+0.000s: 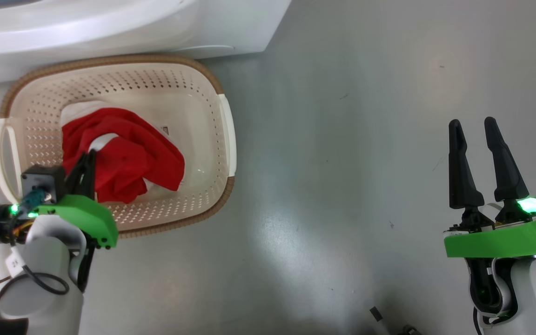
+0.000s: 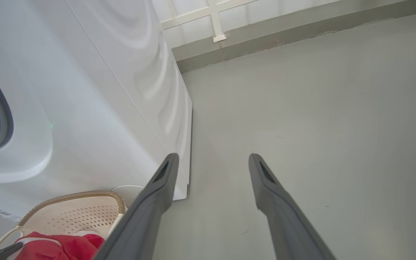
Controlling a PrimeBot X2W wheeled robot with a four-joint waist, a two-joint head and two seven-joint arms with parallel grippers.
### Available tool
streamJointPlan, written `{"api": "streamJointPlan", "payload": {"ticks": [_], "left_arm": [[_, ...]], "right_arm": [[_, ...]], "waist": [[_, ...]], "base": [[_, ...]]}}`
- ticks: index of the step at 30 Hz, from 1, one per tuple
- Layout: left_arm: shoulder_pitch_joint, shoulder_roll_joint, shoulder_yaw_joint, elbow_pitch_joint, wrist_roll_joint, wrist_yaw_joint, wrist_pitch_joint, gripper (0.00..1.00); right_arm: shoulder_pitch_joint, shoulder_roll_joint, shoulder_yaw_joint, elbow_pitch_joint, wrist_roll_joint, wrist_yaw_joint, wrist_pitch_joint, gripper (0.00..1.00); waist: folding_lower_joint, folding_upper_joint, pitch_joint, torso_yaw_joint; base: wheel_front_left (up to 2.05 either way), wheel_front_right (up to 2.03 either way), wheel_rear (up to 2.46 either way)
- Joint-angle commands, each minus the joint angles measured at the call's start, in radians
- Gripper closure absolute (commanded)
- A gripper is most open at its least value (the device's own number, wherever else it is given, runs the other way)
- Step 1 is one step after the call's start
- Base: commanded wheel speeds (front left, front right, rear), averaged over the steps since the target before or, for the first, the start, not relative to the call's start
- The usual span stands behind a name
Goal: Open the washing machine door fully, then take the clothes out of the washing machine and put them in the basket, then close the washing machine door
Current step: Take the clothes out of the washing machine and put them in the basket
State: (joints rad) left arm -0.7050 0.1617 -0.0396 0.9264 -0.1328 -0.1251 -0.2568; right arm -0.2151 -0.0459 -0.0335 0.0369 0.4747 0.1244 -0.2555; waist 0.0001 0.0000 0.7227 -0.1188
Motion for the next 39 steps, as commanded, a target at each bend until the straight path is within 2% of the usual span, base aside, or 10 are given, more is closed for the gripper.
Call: {"api": "streamJointPlan", "payload": {"ticks": [1, 3, 4, 11, 20, 39], "left_arm": [[0.003, 0.040, 0.024, -0.001, 0.007, -0.006, -0.005, 0.56], [-0.007, 0.043, 0.026, 0.008, 0.008, -0.006, -0.005, 0.10], [-0.010, 0.045, 0.028, 0.009, 0.007, -0.006, -0.005, 0.00], [0.001, 0.043, 0.050, 0.005, 0.004, -0.006, -0.005, 0.00], [0.056, 0.014, 0.111, -0.048, -0.004, -0.006, -0.005, 0.00], [0.311, -0.040, 0.171, -0.380, 0.006, -0.006, -0.005, 0.00]], "right_arm": [[0.005, -0.004, 0.022, -0.023, 0.008, 0.006, -0.006, 0.00], [0.001, -0.004, 0.021, -0.023, 0.009, 0.006, -0.006, 0.00], [-0.001, -0.004, 0.020, -0.023, 0.010, 0.006, -0.006, 0.00], [0.005, -0.004, 0.011, -0.016, 0.016, 0.006, -0.006, 0.00], [0.012, -0.004, -0.007, 0.011, 0.004, 0.006, -0.006, 0.00], [0.124, -0.004, -0.009, 0.079, -0.088, 0.006, -0.006, 0.00]], "waist": [[-0.0001, 0.0000, 0.005, -0.004], [-0.0001, 0.0000, 0.004, -0.007], [-0.0001, 0.0000, 0.003, -0.007], [-0.0001, 0.0000, -0.027, -0.005], [-0.0001, 0.0000, -0.114, 0.014], [-0.0001, 0.0000, -0.415, 0.093]], "base": [[0.00, 0.00, 0.00], [0.00, 0.00, 0.00], [0.00, 0.00, 0.00], [0.00, 0.00, 0.00], [0.00, 0.00, 0.00], [0.00, 0.00, 0.00]]}}
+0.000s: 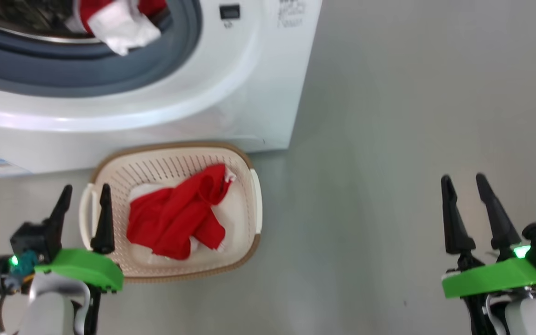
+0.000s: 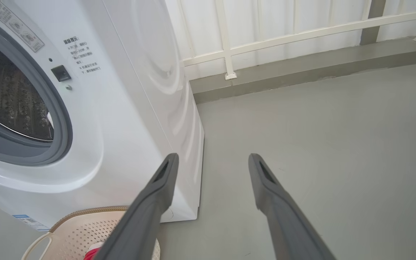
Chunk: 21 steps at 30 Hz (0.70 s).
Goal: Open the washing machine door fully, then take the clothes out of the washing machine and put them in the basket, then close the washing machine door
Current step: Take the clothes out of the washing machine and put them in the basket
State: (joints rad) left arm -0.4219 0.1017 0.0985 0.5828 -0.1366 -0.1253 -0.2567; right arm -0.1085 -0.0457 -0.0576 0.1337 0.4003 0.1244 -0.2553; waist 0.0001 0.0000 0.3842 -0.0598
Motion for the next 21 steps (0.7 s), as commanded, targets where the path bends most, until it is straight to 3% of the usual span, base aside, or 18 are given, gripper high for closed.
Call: {"api": "streamJointPlan", "payload": {"ticks": [1, 21], "left_arm": [[0.043, 0.016, 0.036, -0.055, 0.012, -0.005, -0.005, 0.00], [0.374, -0.023, 0.053, -0.347, 0.047, -0.005, -0.005, 0.00]], "right_arm": [[0.025, -0.004, 0.016, -0.016, -0.017, 0.006, -0.006, 0.00], [0.189, -0.004, 0.014, 0.005, -0.022, 0.006, -0.006, 0.00]], "waist": [[-0.0001, 0.0000, -0.090, 0.037], [-0.0001, 0.0000, -0.313, 0.065]], "base": [[0.00, 0.00, 0.00], [0.00, 0.00, 0.00]]}}
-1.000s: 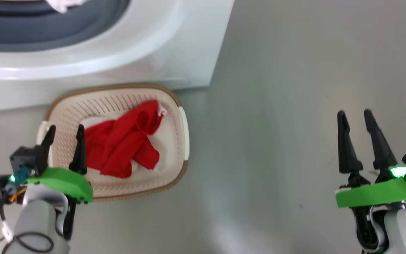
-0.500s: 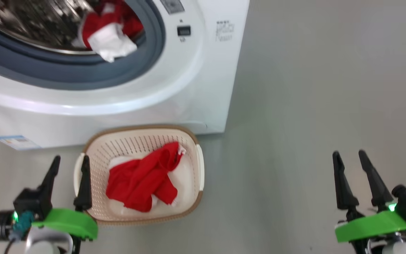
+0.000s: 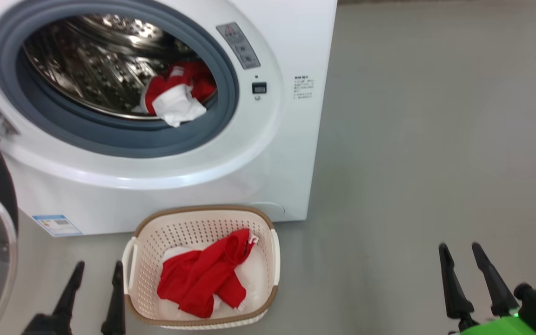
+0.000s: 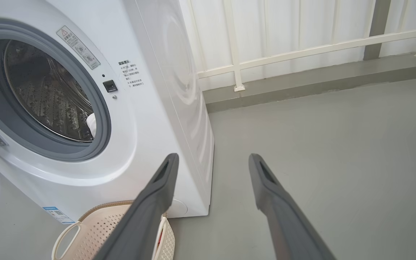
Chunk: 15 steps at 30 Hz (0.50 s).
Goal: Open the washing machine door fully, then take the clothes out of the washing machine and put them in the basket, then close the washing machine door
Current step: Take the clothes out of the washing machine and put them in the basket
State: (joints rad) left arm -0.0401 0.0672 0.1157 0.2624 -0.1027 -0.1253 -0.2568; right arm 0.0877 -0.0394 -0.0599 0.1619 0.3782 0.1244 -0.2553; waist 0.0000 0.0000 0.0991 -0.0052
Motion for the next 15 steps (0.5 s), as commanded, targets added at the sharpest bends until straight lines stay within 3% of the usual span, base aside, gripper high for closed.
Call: {"api": "streamJointPlan", "payload": {"ticks": [1, 15], "left_arm": [[0.008, 0.009, 0.035, -0.039, 0.013, -0.005, -0.005, 0.00], [0.167, -0.008, 0.055, -0.169, 0.001, -0.005, -0.005, 0.00]], "right_arm": [[0.002, -0.011, 0.014, -0.024, 0.000, 0.006, -0.006, 0.00], [0.099, -0.016, -0.020, -0.047, 0.007, 0.006, -0.006, 0.00]], "waist": [[0.0000, 0.0000, -0.035, 0.013], [0.0000, 0.0000, -0.078, 0.032]], "base": [[0.00, 0.00, 0.00], [0.00, 0.00, 0.00]]}}
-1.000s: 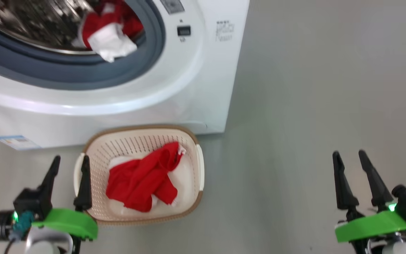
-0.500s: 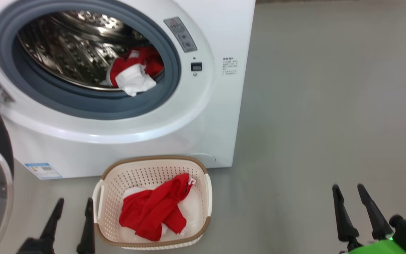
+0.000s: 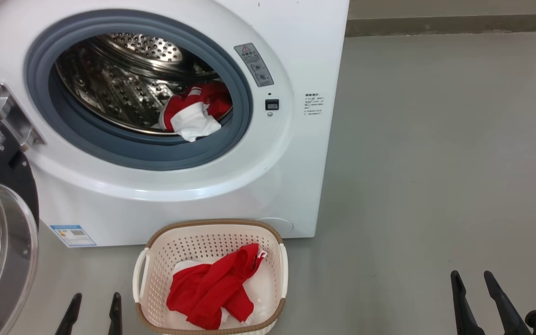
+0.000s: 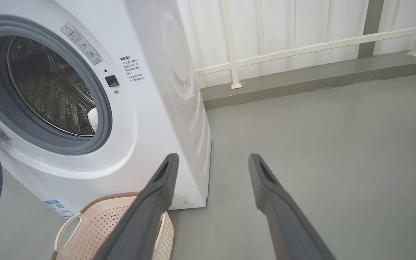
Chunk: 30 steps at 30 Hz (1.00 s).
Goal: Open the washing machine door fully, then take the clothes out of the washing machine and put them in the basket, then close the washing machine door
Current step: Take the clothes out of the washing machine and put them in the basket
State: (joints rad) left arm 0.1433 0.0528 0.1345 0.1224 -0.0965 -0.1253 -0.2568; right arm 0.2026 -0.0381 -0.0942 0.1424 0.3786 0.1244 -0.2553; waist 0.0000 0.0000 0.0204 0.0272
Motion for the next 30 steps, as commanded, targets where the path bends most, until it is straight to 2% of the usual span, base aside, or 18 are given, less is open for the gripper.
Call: {"api": "streamJointPlan", "payload": {"ticks": [1, 12, 20, 30], "left_arm": [[-0.016, 0.006, 0.036, -0.030, -0.005, -0.005, -0.005, 0.00], [-0.052, 0.004, 0.014, -0.027, -0.021, -0.005, -0.005, 0.00], [-0.169, 0.031, -0.046, 0.016, -0.040, -0.005, -0.005, 0.00], [-0.583, 0.107, -0.131, 0.178, -0.109, -0.005, -0.005, 0.00]], "right_arm": [[-0.016, -0.017, 0.014, -0.028, 0.007, 0.006, -0.006, 0.00], [-0.043, -0.015, 0.013, -0.035, 0.005, 0.006, -0.006, 0.00], [-0.077, -0.014, 0.019, -0.037, 0.005, 0.006, -0.006, 0.00], [-0.191, -0.012, 0.046, -0.052, 0.045, 0.006, -0.006, 0.00]], "waist": [[0.0000, 0.0000, 0.002, 0.000], [0.0000, 0.0000, 0.034, 0.005], [0.0000, 0.0000, 0.083, 0.005], [0.0000, 0.0000, 0.278, -0.033]], "base": [[0.00, 0.00, 0.00], [0.00, 0.00, 0.00], [0.00, 0.00, 0.00], [0.00, 0.00, 0.00]]}}
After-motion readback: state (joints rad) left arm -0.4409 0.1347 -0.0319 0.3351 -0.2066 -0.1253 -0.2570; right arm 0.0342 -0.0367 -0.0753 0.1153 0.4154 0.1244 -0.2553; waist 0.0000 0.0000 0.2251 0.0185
